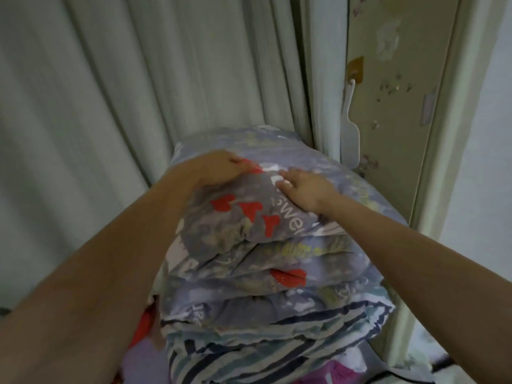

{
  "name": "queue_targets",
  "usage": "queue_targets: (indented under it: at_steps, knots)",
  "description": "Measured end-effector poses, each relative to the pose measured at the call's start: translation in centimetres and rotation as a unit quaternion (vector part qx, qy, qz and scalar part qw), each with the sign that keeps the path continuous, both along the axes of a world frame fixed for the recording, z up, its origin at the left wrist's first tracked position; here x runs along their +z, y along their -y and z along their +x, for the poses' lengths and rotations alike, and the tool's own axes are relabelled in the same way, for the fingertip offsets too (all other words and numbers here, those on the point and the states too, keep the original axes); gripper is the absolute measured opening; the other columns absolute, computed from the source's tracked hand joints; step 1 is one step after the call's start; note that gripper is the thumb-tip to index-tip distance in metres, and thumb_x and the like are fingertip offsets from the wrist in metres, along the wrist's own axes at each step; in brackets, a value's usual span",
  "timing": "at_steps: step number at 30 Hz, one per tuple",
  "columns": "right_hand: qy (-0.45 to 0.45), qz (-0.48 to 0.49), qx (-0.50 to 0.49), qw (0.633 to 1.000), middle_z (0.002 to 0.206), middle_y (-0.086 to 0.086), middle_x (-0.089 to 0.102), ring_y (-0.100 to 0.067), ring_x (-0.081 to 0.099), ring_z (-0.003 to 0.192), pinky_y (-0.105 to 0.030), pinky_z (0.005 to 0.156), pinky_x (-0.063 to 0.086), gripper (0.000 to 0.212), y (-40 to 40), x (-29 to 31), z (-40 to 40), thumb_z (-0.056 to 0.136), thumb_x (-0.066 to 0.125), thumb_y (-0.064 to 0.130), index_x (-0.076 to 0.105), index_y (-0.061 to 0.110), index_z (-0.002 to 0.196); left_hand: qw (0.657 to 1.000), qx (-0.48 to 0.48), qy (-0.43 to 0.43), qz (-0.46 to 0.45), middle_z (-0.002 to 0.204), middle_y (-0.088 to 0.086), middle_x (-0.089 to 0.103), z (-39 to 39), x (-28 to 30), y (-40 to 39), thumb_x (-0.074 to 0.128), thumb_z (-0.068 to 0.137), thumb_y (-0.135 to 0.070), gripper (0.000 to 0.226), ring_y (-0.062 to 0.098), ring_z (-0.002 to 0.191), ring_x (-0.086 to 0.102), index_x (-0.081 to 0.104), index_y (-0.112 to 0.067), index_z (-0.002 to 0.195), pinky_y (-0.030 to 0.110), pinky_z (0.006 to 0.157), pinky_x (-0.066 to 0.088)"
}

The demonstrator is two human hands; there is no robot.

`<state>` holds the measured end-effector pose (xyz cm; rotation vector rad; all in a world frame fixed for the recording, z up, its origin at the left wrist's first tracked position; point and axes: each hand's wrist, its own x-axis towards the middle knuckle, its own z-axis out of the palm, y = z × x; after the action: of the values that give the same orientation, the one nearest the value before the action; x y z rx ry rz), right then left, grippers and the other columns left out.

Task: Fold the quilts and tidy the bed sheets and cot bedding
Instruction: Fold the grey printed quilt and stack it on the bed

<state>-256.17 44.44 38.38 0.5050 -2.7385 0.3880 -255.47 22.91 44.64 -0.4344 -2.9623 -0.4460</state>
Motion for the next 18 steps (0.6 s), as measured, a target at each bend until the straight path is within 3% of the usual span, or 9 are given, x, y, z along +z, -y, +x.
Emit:
queue_targets:
  at_steps: [2, 4, 8, 11, 14, 18]
  knots:
    - [-0.036, -0.019, -0.041, 0.998, 0.126, -0.021, 0.058, -0.033, 0.054, 0.112, -0.035, 0.088, 0.039, 0.045, 1.0, 1.4, -1.0, 0.103, 0.029, 0.037, 0.060, 0.006, 0.115, 0.996, 0.031, -0.075, 0.036, 0.141, 0.000, 0.052, -1.0, 1.1, 2.2, 0.043, 0.094, -0.057, 0.054, 0.019, 0.131, 0.045, 0.058, -0.021, 0.131, 0.027, 0.111, 0.028]
    - [-0.083, -0.043, -0.061, 0.994, 0.117, -0.024, 0.061, -0.036, 0.057, 0.104, -0.035, 0.081, 0.039, 0.047, 2.6, 3.8, -1.9, 0.102, 0.032, 0.038, 0.062, 0.002, 0.104, 0.992, 0.077, -0.079, 0.068, 0.147, 0.006, 0.045, -2.0, 0.6, 4.6, 0.041, 0.096, -0.055, 0.059, 0.022, 0.135, 0.040, 0.052, -0.016, 0.138, 0.028, 0.112, 0.026]
    - [-0.016, 0.063, -0.029, 0.997, 0.126, -0.020, 0.059, -0.032, 0.054, 0.115, -0.033, 0.092, 0.040, 0.049, 9.0, 8.4, -4.2, 0.099, 0.037, 0.047, 0.063, 0.007, 0.111, 0.981, 0.110, -0.035, 0.158, 0.136, 0.017, 0.053, -5.5, -1.7, 10.7, 0.039, 0.099, -0.048, 0.055, 0.028, 0.121, 0.051, 0.059, -0.003, 0.125, 0.026, 0.095, 0.037]
    - [0.049, 0.137, -0.025, 0.989, 0.126, -0.015, 0.059, -0.029, 0.055, 0.112, -0.032, 0.091, 0.040, 0.050, 16.0, 10.6, -7.2, 0.097, 0.041, 0.051, 0.061, 0.009, 0.115, 0.972, 0.118, -0.026, 0.203, 0.132, 0.020, 0.055, -9.0, -3.4, 16.4, 0.041, 0.100, -0.045, 0.055, 0.030, 0.118, 0.053, 0.059, 0.001, 0.124, 0.031, 0.095, 0.039]
    - [0.074, 0.179, -0.016, 0.981, 0.126, -0.012, 0.058, -0.028, 0.055, 0.112, -0.032, 0.092, 0.041, 0.053, 22.7, 11.6, -9.9, 0.094, 0.048, 0.052, 0.059, 0.008, 0.121, 0.962, 0.123, -0.027, 0.244, 0.116, 0.023, 0.062, -12.2, -5.1, 21.0, 0.044, 0.100, -0.040, 0.049, 0.033, 0.107, 0.058, 0.064, 0.003, 0.109, 0.034, 0.090, 0.041]
    - [0.071, 0.182, -0.036, 0.980, 0.132, -0.009, 0.056, -0.028, 0.053, 0.118, -0.032, 0.091, 0.039, 0.046, 30.7, 9.9, -14.6, 0.093, 0.056, 0.042, 0.054, 0.014, 0.130, 0.941, 0.126, 0.017, 0.313, 0.116, 0.022, 0.061, -16.7, -7.6, 26.6, 0.046, 0.100, -0.032, 0.042, 0.034, 0.105, 0.057, 0.061, 0.005, 0.111, 0.036, 0.092, 0.045]
